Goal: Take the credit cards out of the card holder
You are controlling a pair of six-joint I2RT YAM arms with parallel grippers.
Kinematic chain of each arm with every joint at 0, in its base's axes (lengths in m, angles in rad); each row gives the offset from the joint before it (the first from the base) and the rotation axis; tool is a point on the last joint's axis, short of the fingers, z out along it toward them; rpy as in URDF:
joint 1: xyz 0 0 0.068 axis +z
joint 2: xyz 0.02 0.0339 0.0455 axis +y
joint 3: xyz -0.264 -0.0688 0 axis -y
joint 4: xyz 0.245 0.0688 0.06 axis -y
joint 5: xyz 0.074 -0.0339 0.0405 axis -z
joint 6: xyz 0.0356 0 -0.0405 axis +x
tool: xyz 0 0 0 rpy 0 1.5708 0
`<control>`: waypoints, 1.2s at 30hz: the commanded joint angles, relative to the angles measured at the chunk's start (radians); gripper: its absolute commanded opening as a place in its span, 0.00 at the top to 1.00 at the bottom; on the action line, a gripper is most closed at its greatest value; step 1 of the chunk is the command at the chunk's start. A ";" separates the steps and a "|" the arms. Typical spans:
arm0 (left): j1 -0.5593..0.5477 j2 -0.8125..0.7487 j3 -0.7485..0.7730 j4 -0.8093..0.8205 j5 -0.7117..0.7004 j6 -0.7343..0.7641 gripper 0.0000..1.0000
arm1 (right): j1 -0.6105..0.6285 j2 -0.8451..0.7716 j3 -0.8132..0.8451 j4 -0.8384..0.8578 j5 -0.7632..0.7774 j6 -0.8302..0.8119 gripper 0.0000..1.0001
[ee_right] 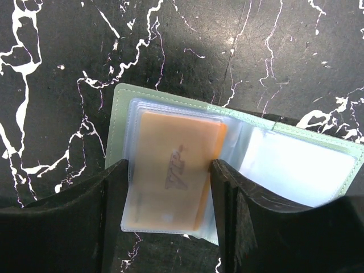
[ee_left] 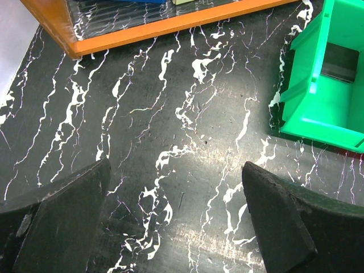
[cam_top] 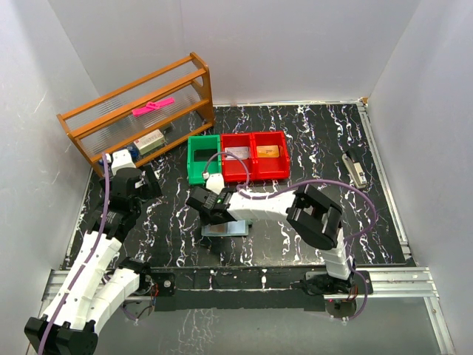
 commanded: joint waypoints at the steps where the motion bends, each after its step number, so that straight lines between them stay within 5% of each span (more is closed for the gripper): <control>1: 0.003 -0.005 -0.013 0.012 0.001 0.012 0.01 | 0.000 0.023 -0.017 -0.010 -0.003 0.008 0.48; 10: 0.004 0.026 -0.002 0.011 0.105 0.015 0.01 | -0.031 -0.081 -0.163 0.196 -0.146 -0.006 0.58; 13: 0.003 0.052 0.004 0.007 0.145 0.014 0.01 | -0.055 -0.097 -0.216 0.234 -0.203 0.013 0.45; 21: 0.004 0.071 0.000 0.015 0.141 0.026 0.01 | -0.057 -0.059 -0.154 0.130 -0.153 0.011 0.36; 36: 0.003 0.078 -0.002 0.017 0.167 0.029 0.01 | -0.071 -0.103 -0.244 0.261 -0.247 0.033 0.56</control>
